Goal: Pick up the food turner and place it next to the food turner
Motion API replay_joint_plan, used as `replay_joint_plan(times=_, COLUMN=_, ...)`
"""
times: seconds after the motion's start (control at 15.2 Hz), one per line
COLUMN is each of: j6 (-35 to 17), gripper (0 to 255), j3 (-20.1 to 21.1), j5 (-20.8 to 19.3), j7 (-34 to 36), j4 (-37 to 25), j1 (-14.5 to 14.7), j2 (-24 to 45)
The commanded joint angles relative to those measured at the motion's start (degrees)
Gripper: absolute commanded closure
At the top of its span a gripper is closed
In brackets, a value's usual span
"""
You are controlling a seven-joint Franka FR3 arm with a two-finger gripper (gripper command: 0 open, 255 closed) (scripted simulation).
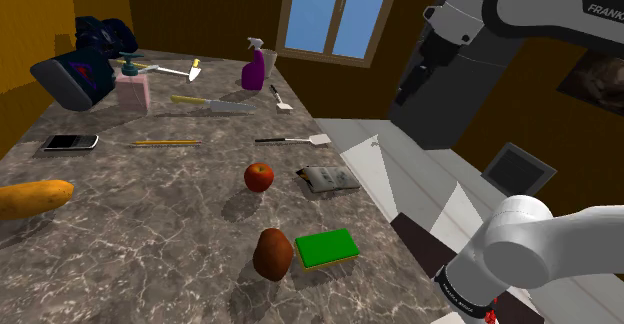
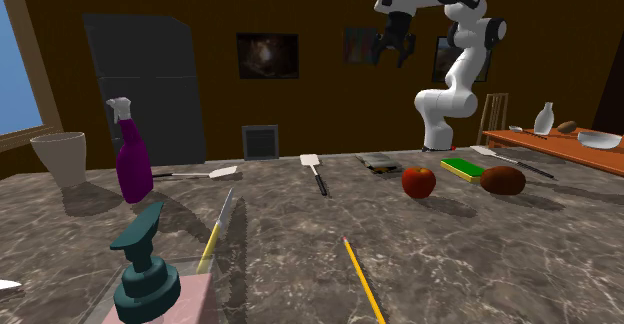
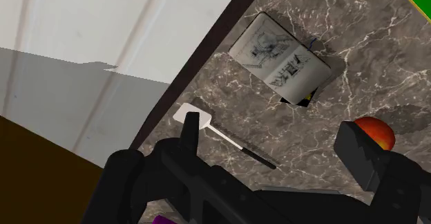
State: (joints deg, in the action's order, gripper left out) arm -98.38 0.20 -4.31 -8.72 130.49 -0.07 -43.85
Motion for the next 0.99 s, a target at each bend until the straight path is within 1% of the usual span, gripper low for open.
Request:
replay_joint_plan(times=0.0, j6=0.0, gripper=0, j3=0.0, j5=0.0, j7=0.0, j4=0.0, j1=0.0, j2=0.0)
replay_joint_plan(times=0.46, j6=-9.87, gripper=0, j3=-6.35, j5=-0.55, j7=-14.09, j4=-1.29, j1=3.23, j2=12.46)
replay_joint_plan(times=0.73, j6=-14.44, gripper=0, j3=-9.37, j5=0.44, j7=-22.35, j4=-3.96, j1=5.2, j2=20.71)
replay_joint_plan(times=0.92, j6=-17.21, gripper=0, j3=-11.16, j5=1.89, j7=-28.69, j4=-6.77, j1=6.54, j2=27.24)
